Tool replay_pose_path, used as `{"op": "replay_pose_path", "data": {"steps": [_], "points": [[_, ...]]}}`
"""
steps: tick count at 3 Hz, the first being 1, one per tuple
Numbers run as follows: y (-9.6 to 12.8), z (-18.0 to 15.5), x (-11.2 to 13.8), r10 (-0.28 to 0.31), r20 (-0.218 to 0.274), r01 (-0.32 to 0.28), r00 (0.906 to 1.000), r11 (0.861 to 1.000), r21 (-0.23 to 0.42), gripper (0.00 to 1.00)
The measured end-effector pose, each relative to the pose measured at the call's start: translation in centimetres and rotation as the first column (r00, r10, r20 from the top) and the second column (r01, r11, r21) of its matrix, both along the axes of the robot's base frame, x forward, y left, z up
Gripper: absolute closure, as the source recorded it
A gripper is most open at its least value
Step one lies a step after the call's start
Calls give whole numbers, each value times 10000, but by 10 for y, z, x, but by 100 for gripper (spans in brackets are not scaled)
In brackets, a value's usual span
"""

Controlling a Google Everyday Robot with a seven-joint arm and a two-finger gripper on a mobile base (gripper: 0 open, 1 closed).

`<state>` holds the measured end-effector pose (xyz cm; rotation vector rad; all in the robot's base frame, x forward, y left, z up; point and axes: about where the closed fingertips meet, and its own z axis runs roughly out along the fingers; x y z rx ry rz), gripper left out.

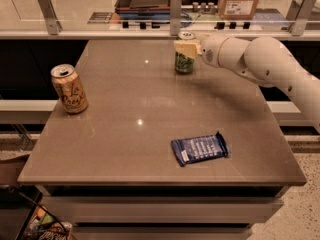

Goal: Move green can near orange can

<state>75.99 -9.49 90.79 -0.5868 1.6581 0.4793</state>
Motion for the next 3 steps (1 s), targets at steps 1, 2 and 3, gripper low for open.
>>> {"op": "replay_pose_path", "data": {"steps": [1, 2, 3], "points": [[2, 0, 0, 27, -5, -27, 10000, 10000, 3, 100], [2, 0, 0, 28, -5, -28, 10000, 10000, 3, 100], [7, 9, -6, 309, -93, -310, 9995, 9995, -93, 100]]}}
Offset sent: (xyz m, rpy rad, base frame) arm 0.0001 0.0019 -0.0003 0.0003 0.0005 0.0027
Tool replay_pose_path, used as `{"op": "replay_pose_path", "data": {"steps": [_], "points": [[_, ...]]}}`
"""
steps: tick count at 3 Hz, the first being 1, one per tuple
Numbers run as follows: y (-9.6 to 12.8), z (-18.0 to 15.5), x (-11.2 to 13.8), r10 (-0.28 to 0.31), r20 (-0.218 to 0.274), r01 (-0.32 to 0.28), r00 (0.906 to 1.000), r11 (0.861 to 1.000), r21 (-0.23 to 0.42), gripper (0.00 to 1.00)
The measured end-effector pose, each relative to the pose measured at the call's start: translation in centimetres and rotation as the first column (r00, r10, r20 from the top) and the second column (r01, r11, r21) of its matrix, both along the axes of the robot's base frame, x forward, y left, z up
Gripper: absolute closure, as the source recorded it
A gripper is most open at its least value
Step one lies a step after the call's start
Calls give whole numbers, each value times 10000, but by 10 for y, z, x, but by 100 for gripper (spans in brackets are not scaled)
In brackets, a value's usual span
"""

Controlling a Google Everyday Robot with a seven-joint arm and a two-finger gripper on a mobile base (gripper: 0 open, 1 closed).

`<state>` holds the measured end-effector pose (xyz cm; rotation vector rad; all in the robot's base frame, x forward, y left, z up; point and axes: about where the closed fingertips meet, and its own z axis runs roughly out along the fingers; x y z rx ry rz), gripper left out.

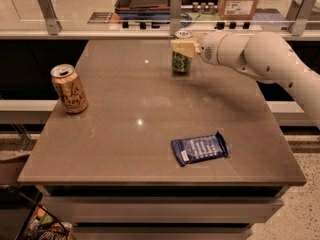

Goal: Move green can near orange can

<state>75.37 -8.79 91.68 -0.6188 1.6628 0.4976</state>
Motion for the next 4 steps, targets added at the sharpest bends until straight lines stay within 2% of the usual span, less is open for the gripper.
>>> {"op": "replay_pose_path", "data": {"steps": [2, 4], "points": [[22, 32, -33, 916, -107, -918, 9957, 9955, -250, 100], [76, 53, -84, 1948, 246, -1935, 9805, 9801, -451, 100]]}}
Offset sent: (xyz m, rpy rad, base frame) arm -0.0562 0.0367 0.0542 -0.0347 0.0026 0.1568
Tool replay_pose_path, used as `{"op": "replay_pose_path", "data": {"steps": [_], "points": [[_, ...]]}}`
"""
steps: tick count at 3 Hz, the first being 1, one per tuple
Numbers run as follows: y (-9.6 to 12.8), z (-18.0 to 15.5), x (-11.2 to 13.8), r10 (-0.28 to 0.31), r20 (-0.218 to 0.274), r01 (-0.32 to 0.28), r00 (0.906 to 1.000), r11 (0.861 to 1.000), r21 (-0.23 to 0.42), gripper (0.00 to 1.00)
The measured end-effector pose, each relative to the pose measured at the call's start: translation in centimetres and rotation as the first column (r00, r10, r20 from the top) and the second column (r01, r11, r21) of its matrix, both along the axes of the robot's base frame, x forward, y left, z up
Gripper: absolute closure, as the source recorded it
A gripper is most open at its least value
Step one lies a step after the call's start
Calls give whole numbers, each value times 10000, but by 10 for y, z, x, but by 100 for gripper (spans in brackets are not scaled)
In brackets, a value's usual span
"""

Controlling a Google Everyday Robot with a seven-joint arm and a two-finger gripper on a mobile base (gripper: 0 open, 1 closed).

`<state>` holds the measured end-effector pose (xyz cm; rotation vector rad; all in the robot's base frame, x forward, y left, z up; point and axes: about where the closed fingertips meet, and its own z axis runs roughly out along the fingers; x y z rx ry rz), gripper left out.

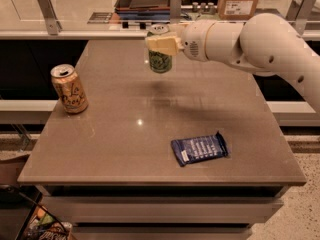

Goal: Move green can near orange can

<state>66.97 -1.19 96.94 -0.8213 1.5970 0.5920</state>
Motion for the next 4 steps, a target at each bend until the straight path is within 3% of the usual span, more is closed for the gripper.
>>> {"op": "replay_pose_path", "data": {"steps": [2, 4], "points": [[66, -7, -53, 404, -105, -401, 9991, 9988, 288, 100], [116, -30, -93, 317, -120, -304, 9994, 9951, 944, 100]]}}
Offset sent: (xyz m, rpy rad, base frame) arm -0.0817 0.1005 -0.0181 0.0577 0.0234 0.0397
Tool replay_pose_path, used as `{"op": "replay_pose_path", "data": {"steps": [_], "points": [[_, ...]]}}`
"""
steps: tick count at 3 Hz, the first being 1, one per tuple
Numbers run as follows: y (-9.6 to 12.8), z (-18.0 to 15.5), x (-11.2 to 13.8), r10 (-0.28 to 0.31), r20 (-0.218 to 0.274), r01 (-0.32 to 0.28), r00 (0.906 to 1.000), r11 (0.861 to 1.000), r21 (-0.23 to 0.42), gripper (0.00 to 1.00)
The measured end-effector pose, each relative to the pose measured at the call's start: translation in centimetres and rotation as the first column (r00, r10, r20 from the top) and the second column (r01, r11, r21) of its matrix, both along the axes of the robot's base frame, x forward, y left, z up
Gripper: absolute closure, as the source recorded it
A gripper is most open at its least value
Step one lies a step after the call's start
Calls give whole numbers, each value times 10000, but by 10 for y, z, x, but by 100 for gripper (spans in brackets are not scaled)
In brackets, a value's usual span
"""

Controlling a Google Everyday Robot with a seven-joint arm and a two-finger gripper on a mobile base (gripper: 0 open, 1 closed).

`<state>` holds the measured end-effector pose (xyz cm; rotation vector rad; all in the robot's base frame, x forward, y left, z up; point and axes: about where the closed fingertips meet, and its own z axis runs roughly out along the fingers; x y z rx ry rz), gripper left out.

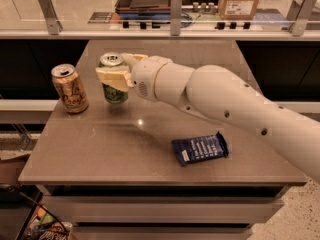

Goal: Move green can near orange can

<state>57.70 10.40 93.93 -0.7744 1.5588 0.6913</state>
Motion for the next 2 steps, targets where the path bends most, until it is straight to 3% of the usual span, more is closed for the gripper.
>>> {"op": "replay_pose_path", "data": {"steps": [2], "points": [[29, -19, -22, -297, -176, 299, 9994, 9995, 74, 100]]}}
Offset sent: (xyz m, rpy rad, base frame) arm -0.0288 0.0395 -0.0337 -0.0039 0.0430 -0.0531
